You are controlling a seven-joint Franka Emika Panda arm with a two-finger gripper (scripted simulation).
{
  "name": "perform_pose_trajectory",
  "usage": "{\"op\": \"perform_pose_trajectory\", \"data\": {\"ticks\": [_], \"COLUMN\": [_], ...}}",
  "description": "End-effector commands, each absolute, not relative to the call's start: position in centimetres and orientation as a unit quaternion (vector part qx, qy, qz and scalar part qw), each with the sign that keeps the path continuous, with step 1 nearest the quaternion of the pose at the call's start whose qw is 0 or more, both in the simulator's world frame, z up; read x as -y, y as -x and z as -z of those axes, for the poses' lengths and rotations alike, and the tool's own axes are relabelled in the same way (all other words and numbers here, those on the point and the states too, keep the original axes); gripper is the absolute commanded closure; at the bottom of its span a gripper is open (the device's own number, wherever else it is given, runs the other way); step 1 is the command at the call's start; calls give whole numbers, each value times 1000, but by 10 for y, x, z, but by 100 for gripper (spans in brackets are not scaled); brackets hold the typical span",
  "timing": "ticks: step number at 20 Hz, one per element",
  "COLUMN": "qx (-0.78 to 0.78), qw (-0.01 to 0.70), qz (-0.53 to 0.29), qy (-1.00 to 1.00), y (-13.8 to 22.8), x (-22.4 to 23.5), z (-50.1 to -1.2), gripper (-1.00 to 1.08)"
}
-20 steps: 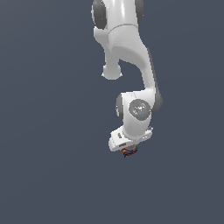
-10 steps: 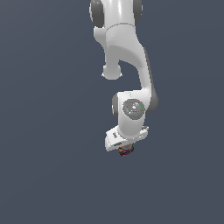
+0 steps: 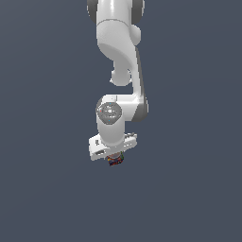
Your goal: Pick up the object and move it to a goal position.
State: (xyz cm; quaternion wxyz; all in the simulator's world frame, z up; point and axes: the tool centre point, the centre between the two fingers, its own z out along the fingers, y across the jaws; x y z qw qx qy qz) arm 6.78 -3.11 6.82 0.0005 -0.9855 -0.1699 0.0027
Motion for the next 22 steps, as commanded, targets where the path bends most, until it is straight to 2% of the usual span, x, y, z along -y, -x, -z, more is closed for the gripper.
{"op": "perform_pose_trajectory", "data": {"ticks": [1, 7, 12, 17, 22], "qx": [170, 170, 170, 170, 170], "qw": [0, 0, 0, 0, 0], "qz": [-1, 0, 0, 0, 0], "qy": [985, 985, 985, 985, 985], "y": [-66, -62, -60, -60, -62], "x": [62, 134, 175, 195, 194], "z": [-74, -82, -87, -89, -89], "gripper": [108, 108, 108, 108, 108]}}
